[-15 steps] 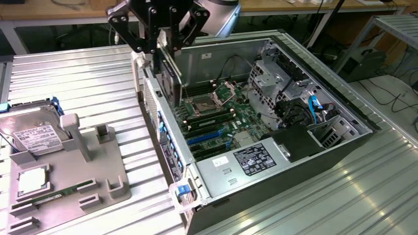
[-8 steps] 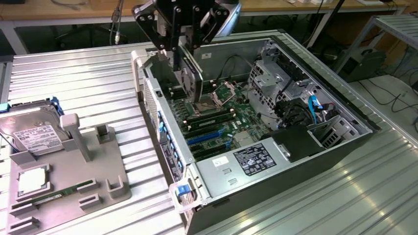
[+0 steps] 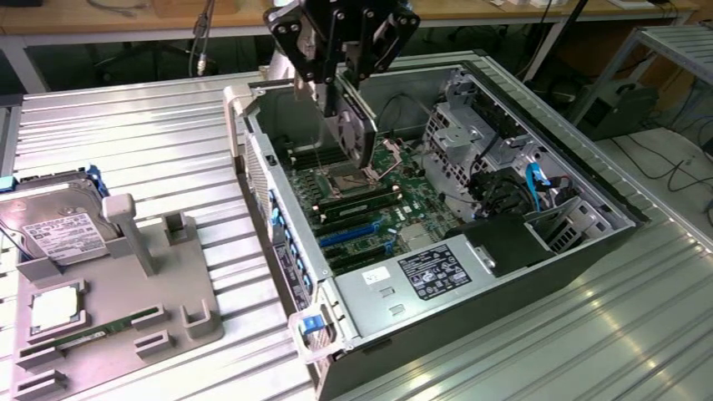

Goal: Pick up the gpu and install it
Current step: 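Pick up the gpu and move the gpu toward the slot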

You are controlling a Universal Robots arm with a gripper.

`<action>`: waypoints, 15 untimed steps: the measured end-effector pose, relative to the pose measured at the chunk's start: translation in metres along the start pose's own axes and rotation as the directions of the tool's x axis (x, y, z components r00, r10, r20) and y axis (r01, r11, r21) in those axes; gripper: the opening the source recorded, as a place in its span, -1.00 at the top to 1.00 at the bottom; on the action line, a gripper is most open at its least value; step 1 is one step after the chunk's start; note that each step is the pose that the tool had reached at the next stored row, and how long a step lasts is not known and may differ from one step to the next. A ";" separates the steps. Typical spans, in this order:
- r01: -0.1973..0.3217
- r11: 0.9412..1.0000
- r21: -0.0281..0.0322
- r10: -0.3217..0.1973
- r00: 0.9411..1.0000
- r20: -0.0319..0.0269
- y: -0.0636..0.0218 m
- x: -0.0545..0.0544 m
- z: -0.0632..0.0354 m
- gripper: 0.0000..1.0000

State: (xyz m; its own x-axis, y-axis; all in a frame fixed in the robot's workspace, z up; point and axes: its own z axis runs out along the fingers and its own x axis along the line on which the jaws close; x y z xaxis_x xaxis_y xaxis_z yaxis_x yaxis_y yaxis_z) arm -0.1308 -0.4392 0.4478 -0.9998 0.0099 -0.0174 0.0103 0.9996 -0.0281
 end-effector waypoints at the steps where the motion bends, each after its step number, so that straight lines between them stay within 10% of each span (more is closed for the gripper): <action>1: 0.000 1.000 0.000 0.000 1.000 0.000 0.0000 -0.004 0.0001 0.41; 15: 0.000 1.000 0.000 0.000 1.000 0.000 0.0005 -0.052 0.0011 0.41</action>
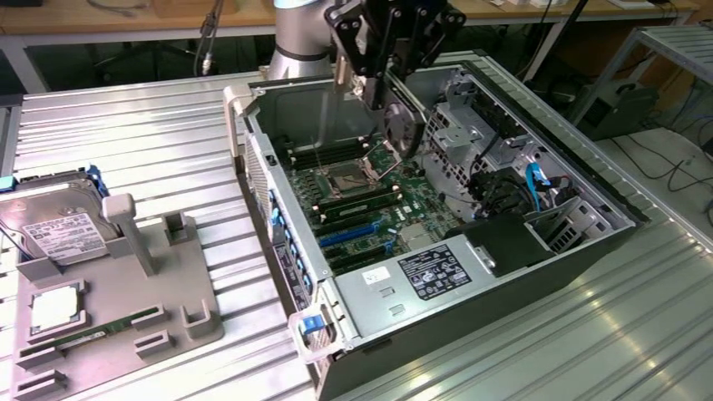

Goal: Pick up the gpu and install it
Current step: 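Pick up the gpu and move the gpu toward the slot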

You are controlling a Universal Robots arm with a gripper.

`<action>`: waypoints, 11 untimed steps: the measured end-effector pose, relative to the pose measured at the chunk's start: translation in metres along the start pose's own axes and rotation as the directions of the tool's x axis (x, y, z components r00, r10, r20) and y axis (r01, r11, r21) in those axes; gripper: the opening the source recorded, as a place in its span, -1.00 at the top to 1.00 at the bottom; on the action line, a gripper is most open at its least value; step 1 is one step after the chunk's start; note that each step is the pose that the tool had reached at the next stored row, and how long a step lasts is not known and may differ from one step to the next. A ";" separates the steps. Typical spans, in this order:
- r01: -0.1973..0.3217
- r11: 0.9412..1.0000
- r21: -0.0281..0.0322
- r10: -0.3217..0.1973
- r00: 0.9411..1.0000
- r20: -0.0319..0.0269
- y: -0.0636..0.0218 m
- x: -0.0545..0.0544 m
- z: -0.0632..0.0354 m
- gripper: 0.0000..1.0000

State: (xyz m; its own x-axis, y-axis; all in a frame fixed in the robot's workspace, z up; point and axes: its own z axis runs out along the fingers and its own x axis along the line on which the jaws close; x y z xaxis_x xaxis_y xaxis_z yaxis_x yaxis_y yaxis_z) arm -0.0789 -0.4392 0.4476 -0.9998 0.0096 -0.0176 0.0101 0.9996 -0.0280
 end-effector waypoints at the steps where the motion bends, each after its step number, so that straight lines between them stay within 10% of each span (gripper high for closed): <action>1: 0.000 1.000 0.000 0.000 1.000 0.000 0.0000 -0.004 0.0001 0.41; 11: 0.000 1.000 0.000 0.000 1.000 0.000 0.0004 -0.042 0.0013 0.41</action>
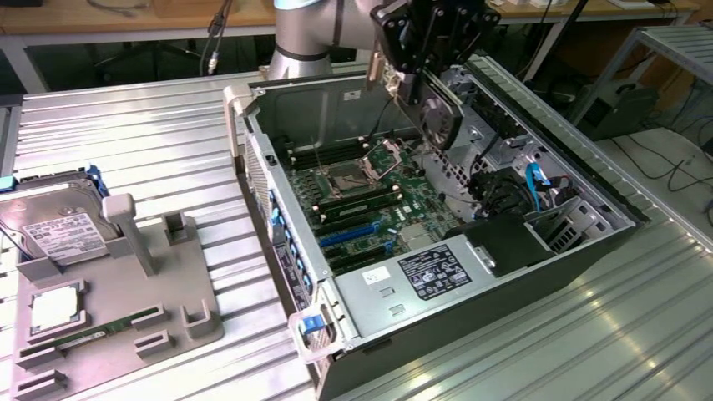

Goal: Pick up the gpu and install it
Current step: 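Pick up the gpu and move the gpu toward the slot, then insert the gpu into the slot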

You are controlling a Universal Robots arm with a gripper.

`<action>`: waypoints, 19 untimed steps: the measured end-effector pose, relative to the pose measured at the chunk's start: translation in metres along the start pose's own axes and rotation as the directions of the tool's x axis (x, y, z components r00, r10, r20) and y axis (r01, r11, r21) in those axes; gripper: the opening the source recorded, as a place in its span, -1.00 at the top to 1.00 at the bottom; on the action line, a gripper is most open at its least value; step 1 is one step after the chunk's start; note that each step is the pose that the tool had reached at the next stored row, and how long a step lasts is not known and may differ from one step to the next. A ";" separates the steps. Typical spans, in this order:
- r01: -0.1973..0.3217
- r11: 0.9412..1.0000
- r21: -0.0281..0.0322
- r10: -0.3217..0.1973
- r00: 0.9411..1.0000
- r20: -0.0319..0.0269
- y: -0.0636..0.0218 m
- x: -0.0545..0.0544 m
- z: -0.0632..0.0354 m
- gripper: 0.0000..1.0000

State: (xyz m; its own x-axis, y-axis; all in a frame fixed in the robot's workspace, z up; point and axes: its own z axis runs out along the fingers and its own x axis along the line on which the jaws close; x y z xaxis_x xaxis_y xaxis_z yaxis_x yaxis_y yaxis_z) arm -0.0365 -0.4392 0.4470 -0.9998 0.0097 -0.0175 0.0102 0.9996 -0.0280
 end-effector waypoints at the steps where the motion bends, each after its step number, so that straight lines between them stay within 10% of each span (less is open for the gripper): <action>1: 0.000 1.000 0.000 0.000 1.000 0.000 0.0000 -0.004 0.0001 0.41; 10: 0.000 1.000 0.000 0.000 1.000 0.000 0.0003 -0.029 0.0012 0.41; 19: 0.000 1.000 0.000 0.000 1.000 0.000 0.0003 -0.030 0.0012 0.41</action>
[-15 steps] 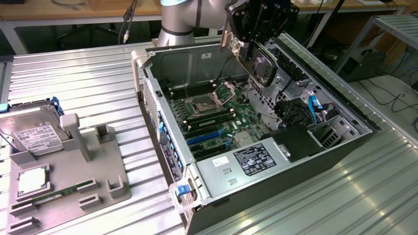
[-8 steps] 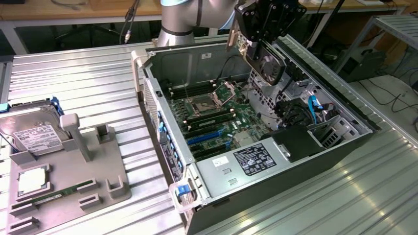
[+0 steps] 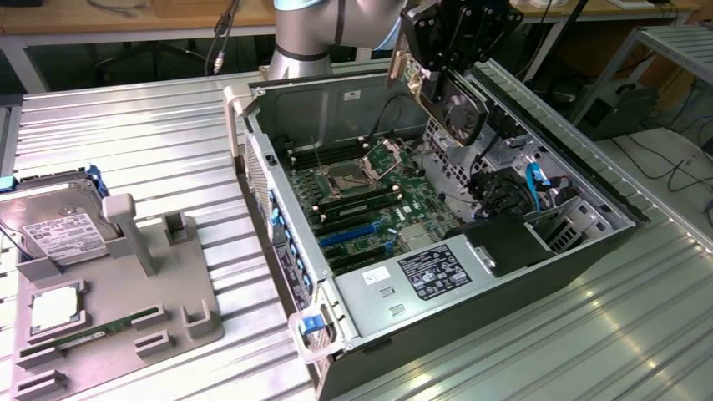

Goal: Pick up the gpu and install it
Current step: 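Insert the gpu into the slot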

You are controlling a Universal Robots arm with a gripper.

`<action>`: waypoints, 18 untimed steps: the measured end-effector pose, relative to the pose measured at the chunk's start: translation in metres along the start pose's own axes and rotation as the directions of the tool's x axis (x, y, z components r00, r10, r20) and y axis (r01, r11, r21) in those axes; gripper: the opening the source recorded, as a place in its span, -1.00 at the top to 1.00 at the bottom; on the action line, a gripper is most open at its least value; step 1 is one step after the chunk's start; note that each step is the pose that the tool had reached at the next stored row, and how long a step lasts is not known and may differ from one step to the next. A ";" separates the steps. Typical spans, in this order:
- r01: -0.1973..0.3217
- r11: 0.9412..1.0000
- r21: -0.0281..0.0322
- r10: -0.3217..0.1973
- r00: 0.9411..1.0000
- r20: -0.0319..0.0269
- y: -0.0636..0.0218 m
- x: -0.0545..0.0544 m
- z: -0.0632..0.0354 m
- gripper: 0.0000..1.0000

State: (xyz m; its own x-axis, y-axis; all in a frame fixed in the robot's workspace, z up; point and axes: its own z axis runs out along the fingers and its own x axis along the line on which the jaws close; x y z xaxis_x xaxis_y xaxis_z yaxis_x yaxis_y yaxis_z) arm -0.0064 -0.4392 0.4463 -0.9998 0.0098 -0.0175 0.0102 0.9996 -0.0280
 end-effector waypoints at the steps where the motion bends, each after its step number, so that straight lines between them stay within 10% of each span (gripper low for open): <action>1: 0.000 1.000 0.000 0.000 1.000 0.000 0.0000 0.000 0.0000 0.41; 12: 0.133 0.991 -0.002 -0.133 0.991 0.004 0.0000 0.000 0.0000 0.41; 18: 0.271 0.962 -0.004 -0.271 0.962 0.008 0.0000 0.000 0.0000 0.41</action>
State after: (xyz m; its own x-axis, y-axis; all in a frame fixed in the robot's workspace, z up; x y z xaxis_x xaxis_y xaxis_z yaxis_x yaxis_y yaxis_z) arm -0.0064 -0.4392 0.4463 -0.9649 -0.2621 -0.0175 -0.2615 0.9648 -0.0280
